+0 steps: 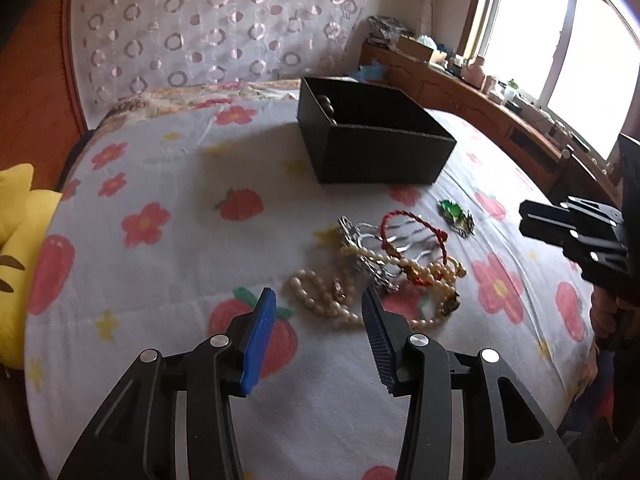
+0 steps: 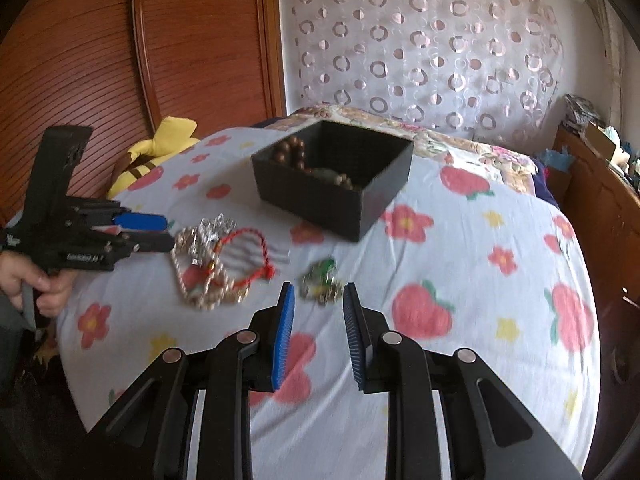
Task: Organize jewelry
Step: 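Grasp a pearl strand from the jewelry pile with the left tool, then lift the pearl strand with the left tool while the right tool grasps the red cord bracelet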
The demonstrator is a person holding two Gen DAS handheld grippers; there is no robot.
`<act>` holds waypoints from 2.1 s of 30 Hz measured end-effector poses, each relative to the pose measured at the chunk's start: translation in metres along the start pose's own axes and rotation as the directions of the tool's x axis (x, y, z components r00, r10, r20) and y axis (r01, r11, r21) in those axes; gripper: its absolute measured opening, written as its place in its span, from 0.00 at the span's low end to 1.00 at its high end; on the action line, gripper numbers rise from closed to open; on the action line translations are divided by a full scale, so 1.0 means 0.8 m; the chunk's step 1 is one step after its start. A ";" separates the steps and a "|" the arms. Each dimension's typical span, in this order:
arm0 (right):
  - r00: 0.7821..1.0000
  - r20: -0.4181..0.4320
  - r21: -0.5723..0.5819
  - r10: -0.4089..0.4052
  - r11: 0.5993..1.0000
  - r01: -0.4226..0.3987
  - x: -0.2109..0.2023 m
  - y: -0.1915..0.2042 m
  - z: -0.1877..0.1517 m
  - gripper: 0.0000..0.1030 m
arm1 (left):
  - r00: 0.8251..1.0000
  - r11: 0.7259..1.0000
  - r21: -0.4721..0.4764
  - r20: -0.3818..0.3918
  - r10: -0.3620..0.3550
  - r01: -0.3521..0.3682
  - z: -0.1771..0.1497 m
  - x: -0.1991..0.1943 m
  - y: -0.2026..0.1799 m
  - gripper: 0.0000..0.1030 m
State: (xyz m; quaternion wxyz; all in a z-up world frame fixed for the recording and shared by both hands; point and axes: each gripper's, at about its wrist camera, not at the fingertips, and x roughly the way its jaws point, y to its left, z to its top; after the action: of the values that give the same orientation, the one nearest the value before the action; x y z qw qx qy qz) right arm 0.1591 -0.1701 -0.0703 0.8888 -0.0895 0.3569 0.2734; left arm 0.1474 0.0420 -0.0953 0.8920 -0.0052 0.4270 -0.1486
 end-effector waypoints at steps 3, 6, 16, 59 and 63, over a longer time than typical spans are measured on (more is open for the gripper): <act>1.000 -0.018 -0.005 0.002 1.000 -0.002 0.001 0.007 -0.013 0.27 | 1.000 1.000 0.002 -0.015 0.002 -0.002 -0.001 0.005 -0.004 0.41; 0.999 -0.030 -0.025 -0.010 1.000 0.010 0.003 0.018 -0.023 0.27 | 1.000 1.000 0.008 -0.018 0.020 -0.020 -0.001 0.006 -0.008 0.41; 0.999 -0.046 0.014 -0.005 1.000 0.005 0.014 0.014 -0.032 0.27 | 0.998 0.997 0.043 -0.023 0.059 -0.058 0.003 0.012 -0.026 0.25; 0.997 -0.042 -0.045 0.057 0.997 -0.059 0.027 0.046 -0.001 0.27 | 0.921 1.000 0.015 0.390 -0.002 -0.004 0.009 -0.206 -0.030 0.04; 0.994 -0.055 -0.023 0.091 0.995 -0.092 0.040 0.046 0.017 0.27 | 0.919 1.000 0.009 0.394 0.000 -0.004 0.007 -0.207 -0.028 0.04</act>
State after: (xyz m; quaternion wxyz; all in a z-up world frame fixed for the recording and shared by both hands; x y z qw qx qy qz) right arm 0.1658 -0.1211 -0.0810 0.8641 -0.0919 0.3809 0.3158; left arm 0.0478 0.0647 0.0368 0.9598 -0.0300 0.2380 -0.1455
